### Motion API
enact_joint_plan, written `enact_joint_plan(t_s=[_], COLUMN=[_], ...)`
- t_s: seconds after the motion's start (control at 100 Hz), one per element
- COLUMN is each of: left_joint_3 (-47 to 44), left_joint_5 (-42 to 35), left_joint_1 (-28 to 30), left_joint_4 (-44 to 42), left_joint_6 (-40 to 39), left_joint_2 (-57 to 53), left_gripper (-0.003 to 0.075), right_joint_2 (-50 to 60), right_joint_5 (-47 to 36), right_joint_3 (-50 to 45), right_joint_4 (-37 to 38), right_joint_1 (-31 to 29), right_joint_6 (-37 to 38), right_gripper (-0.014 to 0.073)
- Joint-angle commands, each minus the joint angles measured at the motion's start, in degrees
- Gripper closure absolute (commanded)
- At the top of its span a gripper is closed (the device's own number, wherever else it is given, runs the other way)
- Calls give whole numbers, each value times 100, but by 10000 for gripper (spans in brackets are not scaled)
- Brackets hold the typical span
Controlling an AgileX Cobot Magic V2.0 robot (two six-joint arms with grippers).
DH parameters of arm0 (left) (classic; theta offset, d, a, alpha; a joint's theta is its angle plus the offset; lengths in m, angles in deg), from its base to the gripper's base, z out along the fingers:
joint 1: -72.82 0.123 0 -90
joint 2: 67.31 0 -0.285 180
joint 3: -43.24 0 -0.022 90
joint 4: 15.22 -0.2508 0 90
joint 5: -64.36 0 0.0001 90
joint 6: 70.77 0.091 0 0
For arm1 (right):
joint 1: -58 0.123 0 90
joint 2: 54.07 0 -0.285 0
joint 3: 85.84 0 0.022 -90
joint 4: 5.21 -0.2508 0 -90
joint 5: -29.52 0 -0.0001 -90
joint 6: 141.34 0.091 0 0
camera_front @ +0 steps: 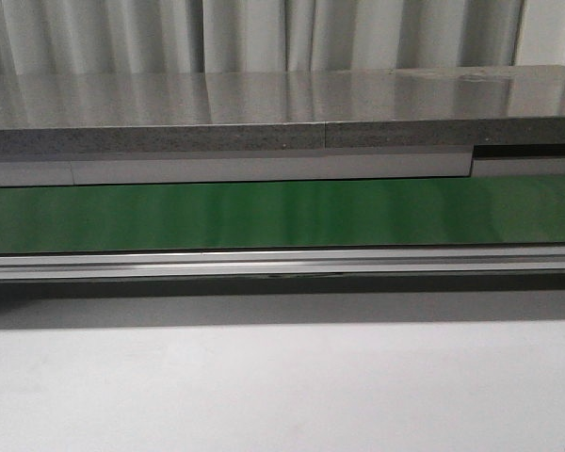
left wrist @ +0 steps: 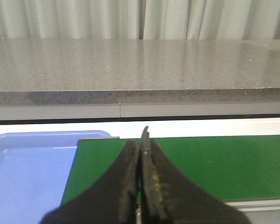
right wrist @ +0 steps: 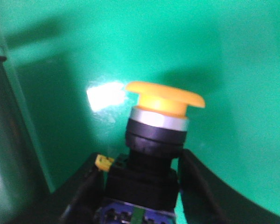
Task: Move button from left to right
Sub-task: 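Lift the button with the right gripper and carry it over the green tray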
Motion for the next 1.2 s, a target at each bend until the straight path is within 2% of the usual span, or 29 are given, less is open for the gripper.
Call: enact_joint_plan(t_s=[0.0,0.19,0.27,0.54,0.73,0.87,1.19], left_joint_3=[166,166,166,166,166,166,166], left_joint_5=[-425,-425,-425,-425,-425,-425,-425], left_joint_1=[-51,-51,-51,-51,-51,-51,-51], left_joint_4=[81,81,81,81,81,81,81], left_joint_6=[-12,-12,-12,-12,-12,-12,-12], left_joint_2=[42,42,42,42,42,42,42], left_gripper=[741,741,741,741,741,741,741], right_joint_2=[281,281,281,496,1018,1487,2783], right_joint_5=[-64,-144,-159,-282,-471,-500,-740], right_joint_3=[184,184,197,204,204,190,-60], right_joint_4=[-74,-74,-68,-83,-421,-454,-465], right_joint_1=[-9,-16,-16,-27,131,547,1969], right_joint_6=[-86,-86,-86,-80,-80,-80,-86], right_gripper=[379,62,2,-1,-1,-1,-1])
